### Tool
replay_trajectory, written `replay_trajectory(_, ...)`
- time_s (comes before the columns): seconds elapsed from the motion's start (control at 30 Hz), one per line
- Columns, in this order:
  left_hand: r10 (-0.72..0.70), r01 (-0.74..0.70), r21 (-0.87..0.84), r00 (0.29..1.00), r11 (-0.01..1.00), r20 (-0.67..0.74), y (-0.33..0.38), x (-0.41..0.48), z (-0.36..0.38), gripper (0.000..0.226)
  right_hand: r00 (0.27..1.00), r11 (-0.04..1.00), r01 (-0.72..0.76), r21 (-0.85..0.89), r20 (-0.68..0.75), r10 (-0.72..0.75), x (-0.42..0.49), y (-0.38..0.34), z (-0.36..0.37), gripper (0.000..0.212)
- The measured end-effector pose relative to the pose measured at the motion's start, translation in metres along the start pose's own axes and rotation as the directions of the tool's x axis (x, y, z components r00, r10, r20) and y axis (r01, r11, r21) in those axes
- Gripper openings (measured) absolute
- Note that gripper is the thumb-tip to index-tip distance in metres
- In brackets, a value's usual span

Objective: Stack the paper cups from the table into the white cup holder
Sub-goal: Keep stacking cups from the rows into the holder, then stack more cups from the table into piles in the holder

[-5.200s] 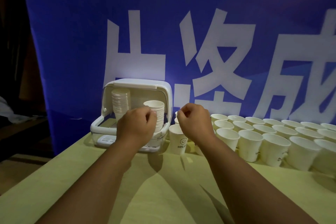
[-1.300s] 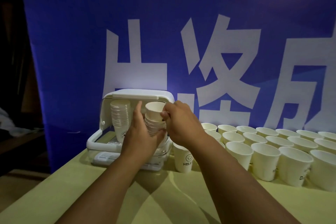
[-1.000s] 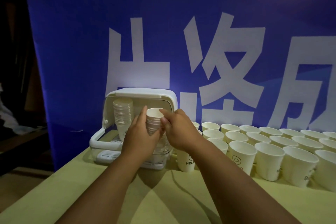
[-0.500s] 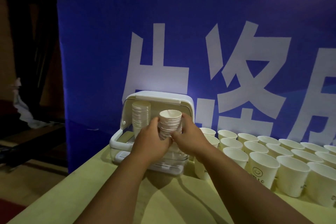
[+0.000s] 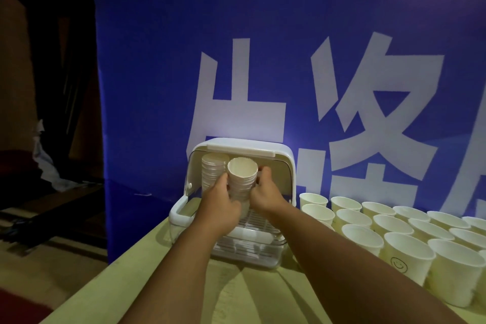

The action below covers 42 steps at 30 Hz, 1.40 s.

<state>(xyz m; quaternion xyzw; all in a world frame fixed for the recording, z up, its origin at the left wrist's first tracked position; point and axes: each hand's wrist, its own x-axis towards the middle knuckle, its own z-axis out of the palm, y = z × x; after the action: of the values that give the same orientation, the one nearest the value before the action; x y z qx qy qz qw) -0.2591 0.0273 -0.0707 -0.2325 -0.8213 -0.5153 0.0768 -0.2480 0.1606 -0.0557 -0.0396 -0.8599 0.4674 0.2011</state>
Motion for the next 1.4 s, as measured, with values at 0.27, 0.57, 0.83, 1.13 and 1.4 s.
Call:
replay_trajectory(0.27,-0.08,0.077,0.028,0.991,0.997,0.112,0.004,0.006,-0.002,0.074,0.993,0.985,-0.104,0.135,-0.031,0.11,0.015,0.004,0.007,0.058)
replay_trajectory(0.57,-0.088,0.077,0.068,0.982,0.995,0.167,0.002,0.014,0.0,0.088,0.989,0.969,-0.117,0.216,-0.06,0.133,0.011,0.004,0.009,0.05)
replay_trajectory(0.83,-0.048,0.044,-0.042,0.996,0.998,-0.08,0.006,-0.002,0.006,0.023,0.988,0.99,-0.083,0.118,-0.117,0.096,-0.023,-0.002,-0.006,0.045)
replay_trajectory(1.13,0.039,-0.037,0.114,0.999,0.993,-0.01,0.049,-0.057,0.014,0.017,0.921,0.998,-0.063,-0.029,-0.387,0.047,-0.092,-0.007,-0.057,0.009)
replay_trajectory(1.4,0.114,-0.132,0.177,0.987,0.975,0.112,0.106,-0.119,0.067,0.018,0.871,0.984,-0.124,-0.13,-0.49,0.045,-0.193,0.021,-0.146,0.01)
